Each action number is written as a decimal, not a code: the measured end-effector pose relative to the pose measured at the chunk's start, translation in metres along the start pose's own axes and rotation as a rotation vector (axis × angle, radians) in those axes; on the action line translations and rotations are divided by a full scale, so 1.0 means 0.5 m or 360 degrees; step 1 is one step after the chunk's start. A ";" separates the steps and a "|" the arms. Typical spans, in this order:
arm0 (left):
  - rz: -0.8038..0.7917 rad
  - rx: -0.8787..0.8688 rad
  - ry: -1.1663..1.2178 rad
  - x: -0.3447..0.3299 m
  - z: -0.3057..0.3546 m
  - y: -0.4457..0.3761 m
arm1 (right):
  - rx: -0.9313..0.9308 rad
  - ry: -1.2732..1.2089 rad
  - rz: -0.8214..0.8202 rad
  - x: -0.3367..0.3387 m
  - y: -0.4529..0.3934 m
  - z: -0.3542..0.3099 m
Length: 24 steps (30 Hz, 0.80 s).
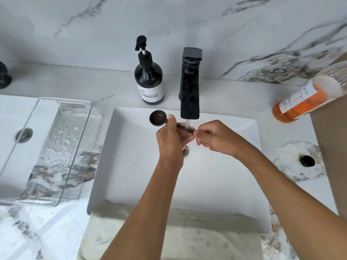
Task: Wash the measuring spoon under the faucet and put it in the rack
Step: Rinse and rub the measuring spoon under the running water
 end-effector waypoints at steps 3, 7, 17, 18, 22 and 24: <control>-0.0025 -0.0052 -0.0047 0.008 0.003 -0.009 | 0.0032 0.0068 0.0073 -0.005 -0.005 -0.004; -0.0175 -0.0133 -0.0052 0.006 0.009 -0.013 | 0.0066 0.0204 0.0226 -0.005 -0.012 -0.013; -0.0060 -0.0079 0.0039 0.027 0.025 -0.020 | 0.0052 -0.0171 -0.0005 -0.023 -0.024 -0.022; -0.0071 -0.0080 0.0034 0.025 0.025 -0.018 | 0.0067 -0.0138 0.0054 -0.022 -0.027 -0.023; -0.0148 -0.0072 -0.0044 0.021 0.018 -0.014 | 0.0075 -0.0011 0.0162 -0.025 -0.037 -0.023; -0.0159 -0.0109 -0.0041 0.028 0.023 -0.018 | 0.0061 -0.0125 0.0017 -0.026 -0.037 -0.017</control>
Point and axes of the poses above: each hand's wrist, its own y-axis away from the middle knuckle, its own x-axis out of the back of the hand, z = x × y, the point moved 4 cm from there along -y, towards the middle knuckle, and after that the axes turned 8 degrees about -y, right-handed, at the moved point
